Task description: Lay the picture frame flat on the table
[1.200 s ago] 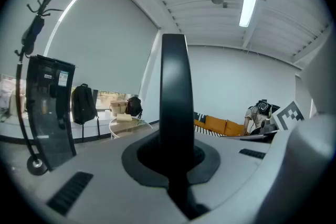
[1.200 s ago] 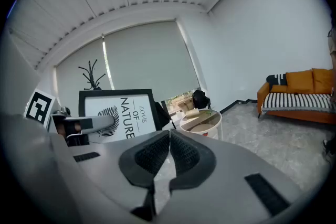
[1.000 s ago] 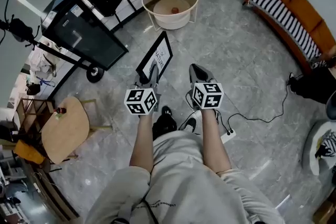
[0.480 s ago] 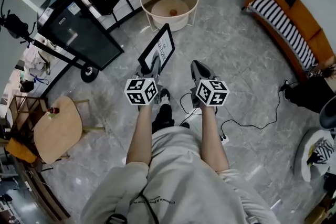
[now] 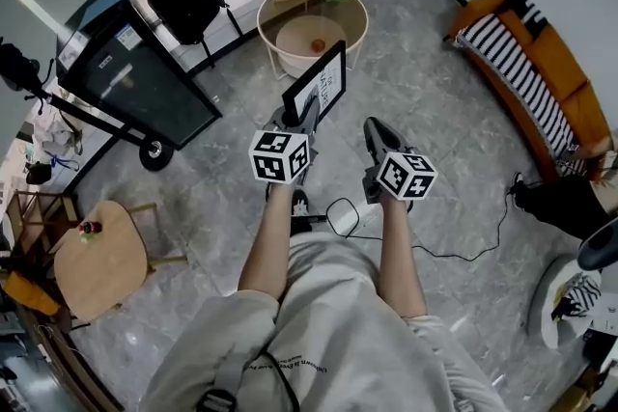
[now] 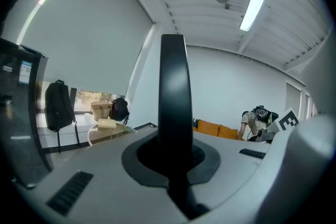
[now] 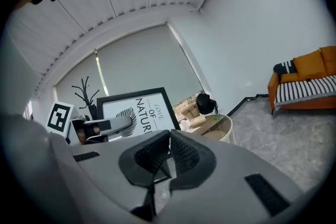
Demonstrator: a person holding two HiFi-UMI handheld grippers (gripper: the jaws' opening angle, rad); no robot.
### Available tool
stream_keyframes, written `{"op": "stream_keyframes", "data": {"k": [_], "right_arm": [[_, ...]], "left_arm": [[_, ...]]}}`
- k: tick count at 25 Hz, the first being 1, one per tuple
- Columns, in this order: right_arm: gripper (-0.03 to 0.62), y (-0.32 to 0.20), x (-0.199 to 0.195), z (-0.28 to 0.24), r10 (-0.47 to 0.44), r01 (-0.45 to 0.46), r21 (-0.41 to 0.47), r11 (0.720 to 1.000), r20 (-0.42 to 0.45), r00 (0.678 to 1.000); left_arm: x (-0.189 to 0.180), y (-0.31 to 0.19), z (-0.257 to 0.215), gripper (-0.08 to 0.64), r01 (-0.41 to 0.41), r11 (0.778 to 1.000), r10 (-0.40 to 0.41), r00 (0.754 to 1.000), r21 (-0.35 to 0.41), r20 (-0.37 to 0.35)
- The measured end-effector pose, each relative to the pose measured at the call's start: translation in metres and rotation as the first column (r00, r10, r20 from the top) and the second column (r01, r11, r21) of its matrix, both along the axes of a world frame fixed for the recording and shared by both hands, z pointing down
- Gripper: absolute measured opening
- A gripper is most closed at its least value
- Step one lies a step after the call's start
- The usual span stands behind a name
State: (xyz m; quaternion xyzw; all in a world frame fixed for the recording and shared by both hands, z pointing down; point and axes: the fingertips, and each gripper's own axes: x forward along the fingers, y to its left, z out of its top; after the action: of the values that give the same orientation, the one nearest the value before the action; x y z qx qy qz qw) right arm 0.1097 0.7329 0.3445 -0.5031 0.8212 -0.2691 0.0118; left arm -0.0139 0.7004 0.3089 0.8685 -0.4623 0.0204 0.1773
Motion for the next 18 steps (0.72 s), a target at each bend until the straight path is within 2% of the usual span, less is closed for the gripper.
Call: {"op": "stream_keyframes", "data": {"k": [3, 10, 13, 18], "right_arm": [[0.037, -0.031, -0.024, 0.005, -0.018, 0.017, -0.007, 1.0, -0.008, 1.0], [0.037, -0.093, -0.063, 0.019, 0.009, -0.009, -0.032, 0.999, -0.012, 1.0], [0.037, -0.104, -0.07, 0.031, 0.04, -0.04, -0.046, 0.998, 0.001, 0.999], [0.037, -0.113, -0.057, 0.049, 0.068, -0.072, -0.085, 0.994, -0.05, 0.996]], "left_arm": [[-0.026, -0.035, -0.002, 0.026, 0.0, 1.0, 0.0, 1.0, -0.003, 0.005], [-0.067, -0.102, 0.009, 0.026, -0.008, 1.0, 0.007, 1.0, -0.028, -0.022], [-0.076, -0.119, 0.014, 0.027, -0.034, 0.999, 0.034, 0.999, -0.027, -0.025], [-0.078, -0.138, 0.02, 0.026, -0.059, 0.998, 0.057, 0.997, -0.037, -0.053]]}}
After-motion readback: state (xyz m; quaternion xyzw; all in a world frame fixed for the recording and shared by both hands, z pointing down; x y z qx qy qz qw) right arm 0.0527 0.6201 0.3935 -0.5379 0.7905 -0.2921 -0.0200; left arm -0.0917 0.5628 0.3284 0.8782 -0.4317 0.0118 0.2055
